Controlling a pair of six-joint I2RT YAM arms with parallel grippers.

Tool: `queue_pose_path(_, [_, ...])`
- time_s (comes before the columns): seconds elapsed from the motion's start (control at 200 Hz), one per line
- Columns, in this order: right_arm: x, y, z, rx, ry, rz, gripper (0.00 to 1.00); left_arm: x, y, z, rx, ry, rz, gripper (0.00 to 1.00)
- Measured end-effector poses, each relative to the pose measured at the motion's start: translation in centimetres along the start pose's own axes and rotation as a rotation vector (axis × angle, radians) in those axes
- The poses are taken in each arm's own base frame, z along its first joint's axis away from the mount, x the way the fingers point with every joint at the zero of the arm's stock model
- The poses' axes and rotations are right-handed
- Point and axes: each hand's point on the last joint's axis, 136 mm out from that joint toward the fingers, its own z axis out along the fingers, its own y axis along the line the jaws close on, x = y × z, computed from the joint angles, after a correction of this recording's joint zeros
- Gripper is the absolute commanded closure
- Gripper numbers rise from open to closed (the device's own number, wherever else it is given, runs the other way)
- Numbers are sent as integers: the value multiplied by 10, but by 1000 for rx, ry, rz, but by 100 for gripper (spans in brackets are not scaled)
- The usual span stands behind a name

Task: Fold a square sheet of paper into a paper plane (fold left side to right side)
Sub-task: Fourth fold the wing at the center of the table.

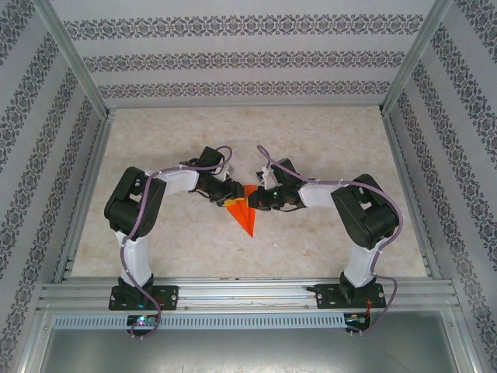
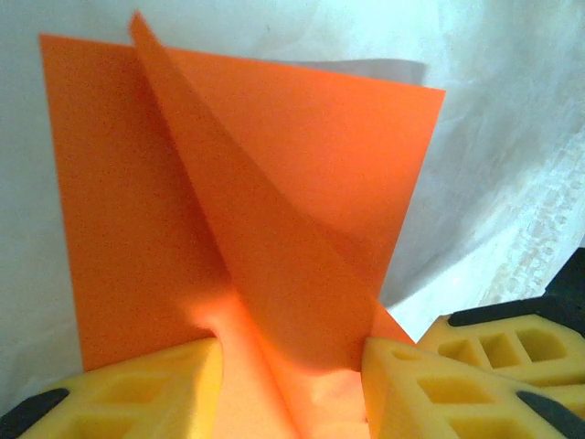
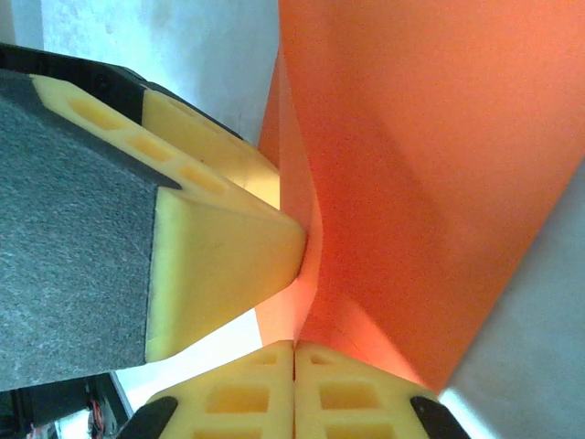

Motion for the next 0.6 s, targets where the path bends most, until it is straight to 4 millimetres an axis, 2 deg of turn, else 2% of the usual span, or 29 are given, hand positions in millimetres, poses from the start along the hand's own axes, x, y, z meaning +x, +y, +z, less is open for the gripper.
queue_pose_path(0.605, [1,-14,-2,63,-7,13,100,1,0,1,-4,2,6,54])
